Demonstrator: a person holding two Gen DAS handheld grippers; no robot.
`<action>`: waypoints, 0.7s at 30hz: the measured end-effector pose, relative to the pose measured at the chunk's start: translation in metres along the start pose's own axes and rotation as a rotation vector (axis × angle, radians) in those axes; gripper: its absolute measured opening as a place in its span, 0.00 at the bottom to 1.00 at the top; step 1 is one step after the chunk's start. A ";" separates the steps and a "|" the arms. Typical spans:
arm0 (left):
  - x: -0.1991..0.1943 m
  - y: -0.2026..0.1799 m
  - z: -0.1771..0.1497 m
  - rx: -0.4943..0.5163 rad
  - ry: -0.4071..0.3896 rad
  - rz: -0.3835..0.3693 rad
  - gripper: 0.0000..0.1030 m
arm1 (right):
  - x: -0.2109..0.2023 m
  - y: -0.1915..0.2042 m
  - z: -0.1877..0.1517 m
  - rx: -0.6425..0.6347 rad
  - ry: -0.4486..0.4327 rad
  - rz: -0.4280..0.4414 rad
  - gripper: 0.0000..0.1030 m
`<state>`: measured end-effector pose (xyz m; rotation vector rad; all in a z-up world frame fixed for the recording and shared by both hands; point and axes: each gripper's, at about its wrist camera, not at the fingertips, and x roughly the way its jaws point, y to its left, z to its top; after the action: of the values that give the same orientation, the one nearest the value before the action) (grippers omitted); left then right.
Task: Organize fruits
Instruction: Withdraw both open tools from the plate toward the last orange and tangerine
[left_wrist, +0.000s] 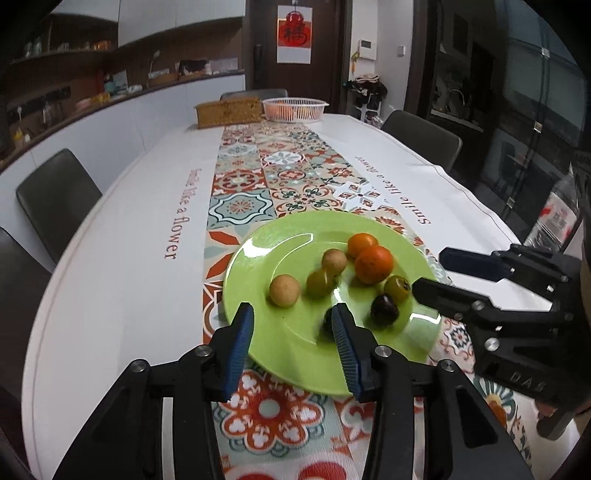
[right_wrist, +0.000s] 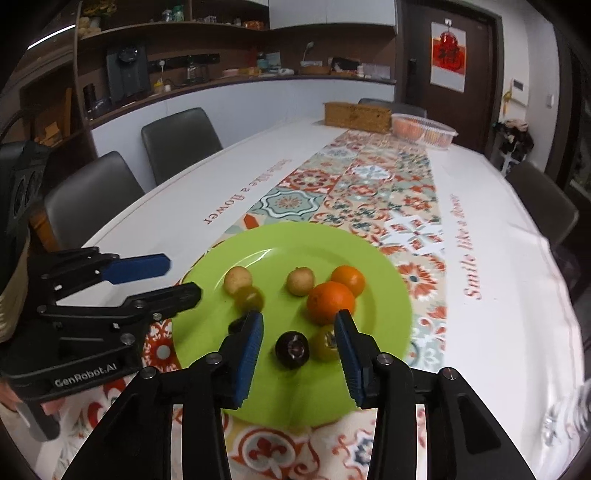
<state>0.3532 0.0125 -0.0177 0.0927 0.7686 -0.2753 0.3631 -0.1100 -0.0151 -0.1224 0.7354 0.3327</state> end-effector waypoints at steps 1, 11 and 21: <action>-0.006 -0.003 -0.002 0.010 -0.009 0.008 0.44 | -0.006 0.000 -0.002 -0.002 -0.006 -0.005 0.40; -0.075 -0.037 -0.016 0.069 -0.121 0.034 0.54 | -0.078 0.004 -0.019 -0.009 -0.101 -0.025 0.48; -0.128 -0.063 -0.028 0.105 -0.200 0.062 0.67 | -0.134 0.007 -0.036 -0.008 -0.152 -0.023 0.52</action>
<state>0.2295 -0.0159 0.0527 0.1852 0.5521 -0.2618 0.2449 -0.1460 0.0489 -0.1116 0.5819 0.3188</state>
